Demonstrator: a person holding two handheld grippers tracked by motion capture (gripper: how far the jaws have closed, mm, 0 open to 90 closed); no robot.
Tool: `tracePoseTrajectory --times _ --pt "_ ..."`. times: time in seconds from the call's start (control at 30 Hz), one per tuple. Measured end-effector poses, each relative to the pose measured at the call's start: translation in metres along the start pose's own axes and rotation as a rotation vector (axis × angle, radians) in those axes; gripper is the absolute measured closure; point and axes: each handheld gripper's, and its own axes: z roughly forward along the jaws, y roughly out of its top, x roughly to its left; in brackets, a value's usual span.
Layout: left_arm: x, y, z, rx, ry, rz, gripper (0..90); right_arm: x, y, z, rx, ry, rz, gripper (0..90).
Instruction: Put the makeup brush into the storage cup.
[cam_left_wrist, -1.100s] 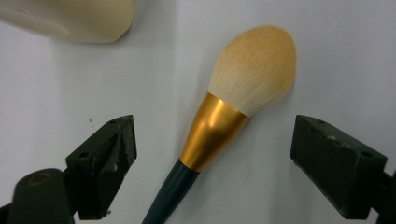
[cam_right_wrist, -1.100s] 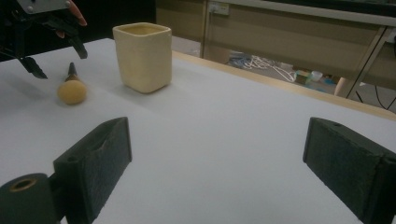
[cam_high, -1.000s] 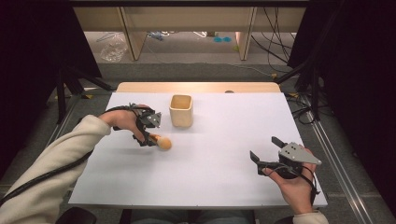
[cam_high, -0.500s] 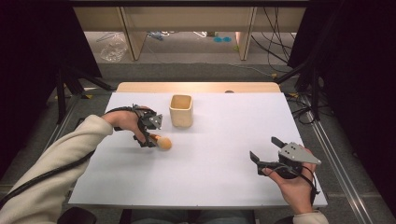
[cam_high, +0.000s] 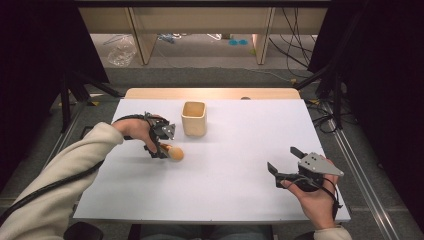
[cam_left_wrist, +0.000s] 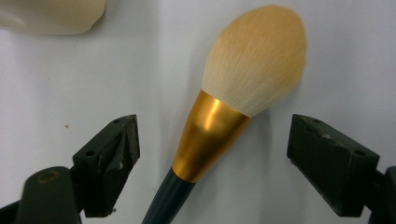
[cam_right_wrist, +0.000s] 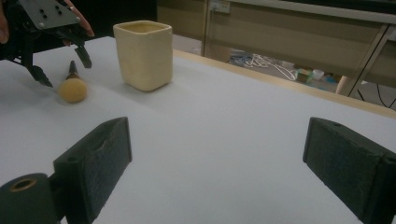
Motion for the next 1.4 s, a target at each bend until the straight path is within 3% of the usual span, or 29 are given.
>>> tracePoseTrajectory --times 0.5,0.53,1.3,1.37,1.4 --pt "0.0021 0.0031 0.0022 0.027 -0.012 0.030 17.8 -0.0001 -0.0001 0.0000 0.000 0.001 0.001 9.1" --pt "0.0011 0.0030 0.0033 0.016 -0.012 0.015 17.8 -0.0001 -0.0001 0.0000 0.000 0.001 0.001 9.1" --pt "0.0031 0.0042 0.0085 0.036 -0.033 0.020 20.4 -0.0006 -0.0004 0.0000 -0.002 0.000 0.001 9.1" --pt "0.0040 0.0046 0.0088 0.048 -0.037 0.043 21.1 -0.0006 -0.0003 -0.0001 0.000 0.001 0.002 9.1" --pt "0.0029 0.0044 0.0098 0.038 -0.042 0.029 21.5 -0.0006 -0.0004 0.0000 -0.002 0.000 0.001 9.1"
